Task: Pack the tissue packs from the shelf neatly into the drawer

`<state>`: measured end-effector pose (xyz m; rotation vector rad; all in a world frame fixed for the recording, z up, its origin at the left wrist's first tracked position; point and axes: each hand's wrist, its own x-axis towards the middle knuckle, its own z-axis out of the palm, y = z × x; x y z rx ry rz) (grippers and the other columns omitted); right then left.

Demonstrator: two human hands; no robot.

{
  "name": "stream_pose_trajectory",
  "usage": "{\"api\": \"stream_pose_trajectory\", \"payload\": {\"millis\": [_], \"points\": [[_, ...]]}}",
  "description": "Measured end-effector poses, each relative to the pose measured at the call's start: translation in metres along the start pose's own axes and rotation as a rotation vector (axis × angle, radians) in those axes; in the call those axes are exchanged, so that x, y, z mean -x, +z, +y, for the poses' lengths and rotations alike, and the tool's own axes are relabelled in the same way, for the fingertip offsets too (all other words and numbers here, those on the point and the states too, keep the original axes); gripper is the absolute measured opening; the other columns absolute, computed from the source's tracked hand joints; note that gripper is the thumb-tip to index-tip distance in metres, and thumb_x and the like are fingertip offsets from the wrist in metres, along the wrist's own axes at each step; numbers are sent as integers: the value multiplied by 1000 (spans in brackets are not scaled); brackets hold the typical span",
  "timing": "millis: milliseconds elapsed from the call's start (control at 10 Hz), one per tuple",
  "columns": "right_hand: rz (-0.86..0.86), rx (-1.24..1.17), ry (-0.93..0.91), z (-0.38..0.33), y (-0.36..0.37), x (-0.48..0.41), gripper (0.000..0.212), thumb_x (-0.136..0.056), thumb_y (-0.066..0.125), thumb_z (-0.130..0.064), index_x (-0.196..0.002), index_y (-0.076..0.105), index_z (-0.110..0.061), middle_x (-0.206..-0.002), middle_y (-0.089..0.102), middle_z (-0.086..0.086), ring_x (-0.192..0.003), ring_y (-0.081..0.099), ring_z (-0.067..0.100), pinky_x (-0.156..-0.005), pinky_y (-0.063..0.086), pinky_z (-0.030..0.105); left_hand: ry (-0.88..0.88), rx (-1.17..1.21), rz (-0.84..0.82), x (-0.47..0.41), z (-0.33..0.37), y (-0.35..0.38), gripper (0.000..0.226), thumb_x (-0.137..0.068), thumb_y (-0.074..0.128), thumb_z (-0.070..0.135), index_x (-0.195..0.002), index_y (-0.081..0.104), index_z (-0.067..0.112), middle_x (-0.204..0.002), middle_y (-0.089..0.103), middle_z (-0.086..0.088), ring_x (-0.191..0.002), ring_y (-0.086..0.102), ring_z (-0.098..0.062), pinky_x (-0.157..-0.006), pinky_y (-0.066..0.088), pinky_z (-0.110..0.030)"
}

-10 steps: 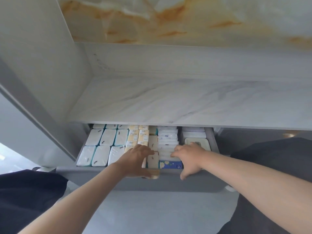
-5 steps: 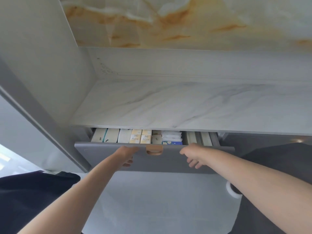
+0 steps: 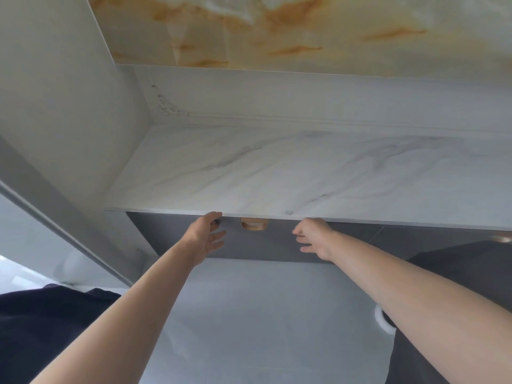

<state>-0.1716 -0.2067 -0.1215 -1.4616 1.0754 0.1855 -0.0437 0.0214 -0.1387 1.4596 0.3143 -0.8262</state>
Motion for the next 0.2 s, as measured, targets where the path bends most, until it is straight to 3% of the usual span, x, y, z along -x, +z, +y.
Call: {"api": "stream_pose_trajectory", "payload": {"millis": [100, 200], "points": [[0, 66, -2, 4, 3, 1, 30, -92, 54, -5, -121, 51, -10, -132, 51, 7, -111, 58, 22, -96, 52, 46, -19, -29, 15, -2, 1, 0, 36, -93, 61, 35, -120, 56, 11, -118, 60, -5, -108, 63, -28, -94, 51, -45], [-8, 164, 2, 0, 0, 5, 37, -94, 54, -15, -131, 50, -11, -134, 51, 4, -108, 62, 25, -88, 55, 42, -27, -102, 38, 5, 11, 4, 39, -95, 56, 35, -123, 55, 7, -119, 64, -9, -102, 65, -30, -84, 52, -41]]}}
